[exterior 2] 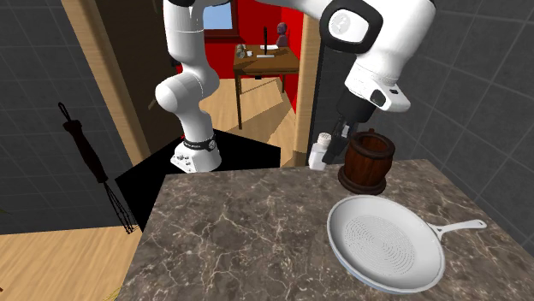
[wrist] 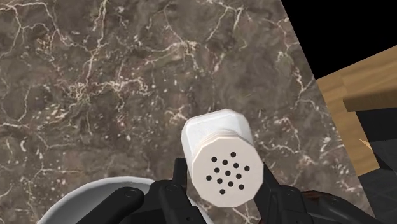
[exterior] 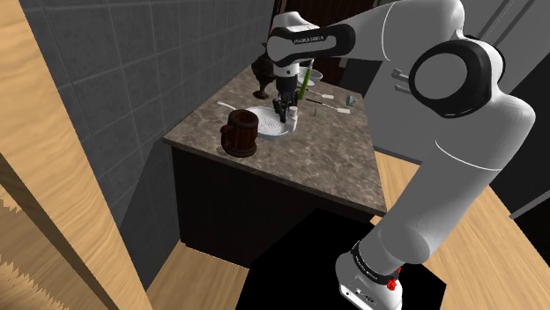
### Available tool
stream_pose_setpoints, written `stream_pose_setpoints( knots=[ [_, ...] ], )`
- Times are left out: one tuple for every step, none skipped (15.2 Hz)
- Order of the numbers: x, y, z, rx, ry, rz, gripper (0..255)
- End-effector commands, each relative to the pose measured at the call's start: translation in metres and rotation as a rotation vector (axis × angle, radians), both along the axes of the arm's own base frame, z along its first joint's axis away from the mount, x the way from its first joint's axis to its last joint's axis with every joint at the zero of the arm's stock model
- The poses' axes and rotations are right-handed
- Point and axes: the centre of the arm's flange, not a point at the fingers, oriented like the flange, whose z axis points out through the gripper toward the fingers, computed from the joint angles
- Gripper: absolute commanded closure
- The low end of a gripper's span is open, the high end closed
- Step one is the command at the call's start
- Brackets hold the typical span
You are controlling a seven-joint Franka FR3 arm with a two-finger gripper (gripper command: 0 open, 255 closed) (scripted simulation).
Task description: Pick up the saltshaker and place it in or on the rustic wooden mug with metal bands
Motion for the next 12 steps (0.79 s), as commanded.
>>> stream_pose_setpoints(
  knots=[
    [0.0,-0.001,0.011,0.0,0.0,0.0,255],
    [0.0,-0.001,0.016,0.0,0.0,0.0,255],
    [0.0,-0.001,0.022,0.0,0.0,0.0,255],
    [0.0,-0.001,0.027,0.0,0.0,0.0,255],
    [0.0,-0.001,0.032,0.0,0.0,0.0,255],
    [0.0,-0.001,0.038,0.0,0.0,0.0,255],
    [0.0,-0.001,0.043,0.0,0.0,0.0,255],
    [0.0,-0.001,0.048,0.0,0.0,0.0,255],
    [0.0,-0.001,0.053,0.0,0.0,0.0,255],
    [0.0,-0.001,0.059,0.0,0.0,0.0,255],
    [0.0,-0.001,0.064,0.0,0.0,0.0,255],
    [0.0,-0.001,0.069,0.0,0.0,0.0,255]
  ],
)
